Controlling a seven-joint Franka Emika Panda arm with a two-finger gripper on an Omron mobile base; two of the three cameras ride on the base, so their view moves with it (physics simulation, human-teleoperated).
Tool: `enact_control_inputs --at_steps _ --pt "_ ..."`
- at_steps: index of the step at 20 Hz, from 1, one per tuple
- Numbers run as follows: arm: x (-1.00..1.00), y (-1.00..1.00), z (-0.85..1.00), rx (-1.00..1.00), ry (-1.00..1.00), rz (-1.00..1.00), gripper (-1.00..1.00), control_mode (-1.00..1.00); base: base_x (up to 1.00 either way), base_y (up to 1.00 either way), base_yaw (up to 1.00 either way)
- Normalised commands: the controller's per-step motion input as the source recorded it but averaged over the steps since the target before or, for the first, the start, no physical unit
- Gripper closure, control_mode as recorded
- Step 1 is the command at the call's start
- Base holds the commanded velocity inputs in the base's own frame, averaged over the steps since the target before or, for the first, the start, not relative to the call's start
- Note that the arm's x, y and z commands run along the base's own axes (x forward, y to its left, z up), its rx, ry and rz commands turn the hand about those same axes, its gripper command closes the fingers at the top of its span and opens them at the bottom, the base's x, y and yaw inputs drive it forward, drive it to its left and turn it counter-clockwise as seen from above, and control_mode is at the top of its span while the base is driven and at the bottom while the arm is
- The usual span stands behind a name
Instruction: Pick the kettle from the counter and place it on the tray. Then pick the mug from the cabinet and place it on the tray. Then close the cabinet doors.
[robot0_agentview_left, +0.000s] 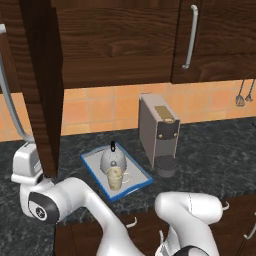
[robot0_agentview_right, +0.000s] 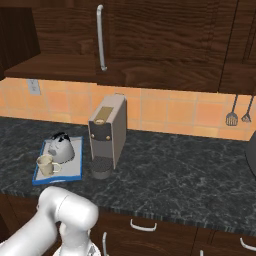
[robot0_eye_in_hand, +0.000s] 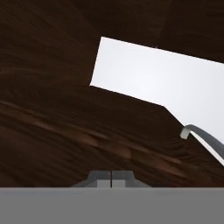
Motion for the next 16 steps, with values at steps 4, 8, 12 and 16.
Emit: enact_control_inputs --at_steps 4,8,12,16 --pt "-0.29 -0.72 0.22 0.24 -0.09 0.0 1.0 -1.0 0.0 0.0 0.0" --pt "-0.09 -0.79 0.43 0.32 -0.04 0.0 1.0 -1.0 0.0 0.0 0.0" --pt "0.0 -0.75 0.53 0.26 0.19 0.0 1.0 -1.0 0.0 0.0 0.0" --pt "0.02 -0.65 0.7 0.14 0.41 0.0 1.0 -1.0 0.0 0.0 0.0"
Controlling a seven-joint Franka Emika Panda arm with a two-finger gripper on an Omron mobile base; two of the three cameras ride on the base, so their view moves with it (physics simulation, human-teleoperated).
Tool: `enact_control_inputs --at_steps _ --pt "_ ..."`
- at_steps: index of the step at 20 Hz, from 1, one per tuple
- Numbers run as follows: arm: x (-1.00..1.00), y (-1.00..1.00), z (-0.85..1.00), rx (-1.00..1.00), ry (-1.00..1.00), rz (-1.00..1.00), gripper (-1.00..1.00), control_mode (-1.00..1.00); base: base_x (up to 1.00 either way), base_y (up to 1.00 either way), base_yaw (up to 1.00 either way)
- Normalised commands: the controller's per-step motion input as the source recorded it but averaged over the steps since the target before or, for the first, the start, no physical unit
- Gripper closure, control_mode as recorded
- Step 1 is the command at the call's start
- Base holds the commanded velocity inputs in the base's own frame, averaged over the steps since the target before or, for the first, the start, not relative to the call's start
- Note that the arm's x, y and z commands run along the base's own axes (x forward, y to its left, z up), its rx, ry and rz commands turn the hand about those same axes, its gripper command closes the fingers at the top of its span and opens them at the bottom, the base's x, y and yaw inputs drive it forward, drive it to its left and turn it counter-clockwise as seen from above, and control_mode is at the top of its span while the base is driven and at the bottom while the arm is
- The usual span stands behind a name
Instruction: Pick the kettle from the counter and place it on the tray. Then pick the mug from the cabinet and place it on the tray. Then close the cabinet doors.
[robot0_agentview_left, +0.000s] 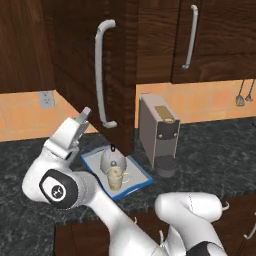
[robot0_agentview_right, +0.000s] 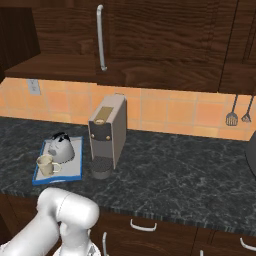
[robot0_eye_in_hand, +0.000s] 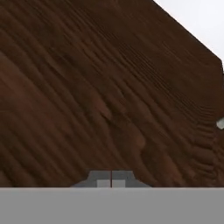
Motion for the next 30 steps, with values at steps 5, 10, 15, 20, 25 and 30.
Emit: enact_control_inputs --at_steps 5,10,15,20,25,30 --pt "0.28 -0.68 0.67 0.06 0.51 0.0 1.0 -1.0 0.0 0.0 0.0" --pt "0.56 -0.96 0.62 0.05 0.5 0.01 1.0 -1.0 0.0 0.0 0.0" --pt "0.93 -1.0 0.47 0.11 0.48 0.08 1.0 -1.0 0.0 0.0 0.0" --pt "0.91 -1.0 0.19 0.13 0.4 0.15 1.0 -1.0 0.0 0.0 0.0" --pt "0.96 -1.0 0.0 0.12 0.27 0.2 1.0 -1.0 0.0 0.0 0.0" --pt "0.93 -0.96 -0.12 0.07 0.1 0.2 1.0 -1.0 0.0 0.0 0.0"
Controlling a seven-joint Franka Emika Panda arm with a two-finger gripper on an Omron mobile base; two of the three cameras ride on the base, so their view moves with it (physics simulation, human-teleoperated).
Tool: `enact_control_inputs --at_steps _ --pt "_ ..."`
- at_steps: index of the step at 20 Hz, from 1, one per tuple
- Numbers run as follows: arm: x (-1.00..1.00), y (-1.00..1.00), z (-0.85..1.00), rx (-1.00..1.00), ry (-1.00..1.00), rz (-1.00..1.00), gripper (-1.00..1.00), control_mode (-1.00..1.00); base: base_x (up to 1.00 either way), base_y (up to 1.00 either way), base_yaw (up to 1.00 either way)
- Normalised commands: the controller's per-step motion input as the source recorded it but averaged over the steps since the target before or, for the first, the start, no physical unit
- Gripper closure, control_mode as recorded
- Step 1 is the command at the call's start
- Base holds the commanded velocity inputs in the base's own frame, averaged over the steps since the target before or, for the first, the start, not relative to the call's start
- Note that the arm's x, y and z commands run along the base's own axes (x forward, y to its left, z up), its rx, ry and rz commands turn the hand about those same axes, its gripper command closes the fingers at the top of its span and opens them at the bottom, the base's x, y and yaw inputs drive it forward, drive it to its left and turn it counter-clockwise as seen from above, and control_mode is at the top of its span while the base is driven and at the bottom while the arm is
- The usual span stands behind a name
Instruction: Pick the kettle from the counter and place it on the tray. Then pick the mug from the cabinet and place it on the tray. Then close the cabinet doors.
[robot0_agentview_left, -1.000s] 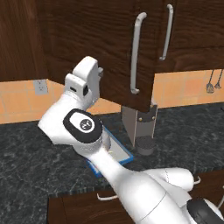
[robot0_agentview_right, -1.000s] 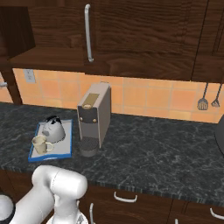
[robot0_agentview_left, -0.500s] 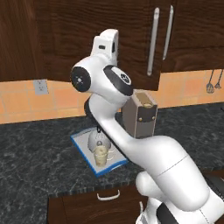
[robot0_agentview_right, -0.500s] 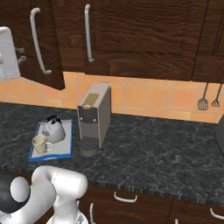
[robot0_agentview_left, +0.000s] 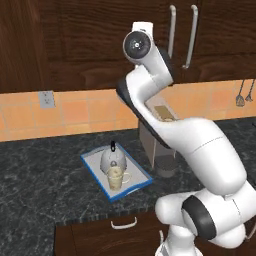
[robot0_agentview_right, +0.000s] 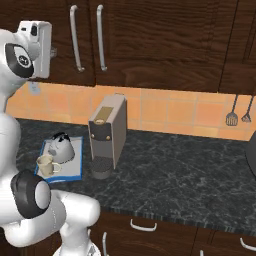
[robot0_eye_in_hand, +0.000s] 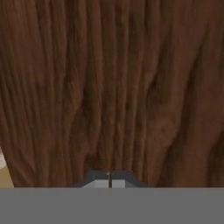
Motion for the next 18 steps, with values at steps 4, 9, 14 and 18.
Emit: enact_control_inputs --at_steps 4,9,14,18 --pt "0.72 -0.87 -0.51 0.02 0.0 0.16 1.0 -1.0 0.0 0.0 0.0" --pt "0.8 -0.51 -0.61 0.04 0.0 0.21 1.0 -1.0 0.0 0.0 0.0" --pt "0.94 -0.26 -0.78 0.04 0.0 0.26 1.0 -1.0 0.0 0.0 0.0" --pt "0.95 -0.07 -1.0 0.01 -0.01 0.22 1.0 -1.0 0.0 0.0 0.0"
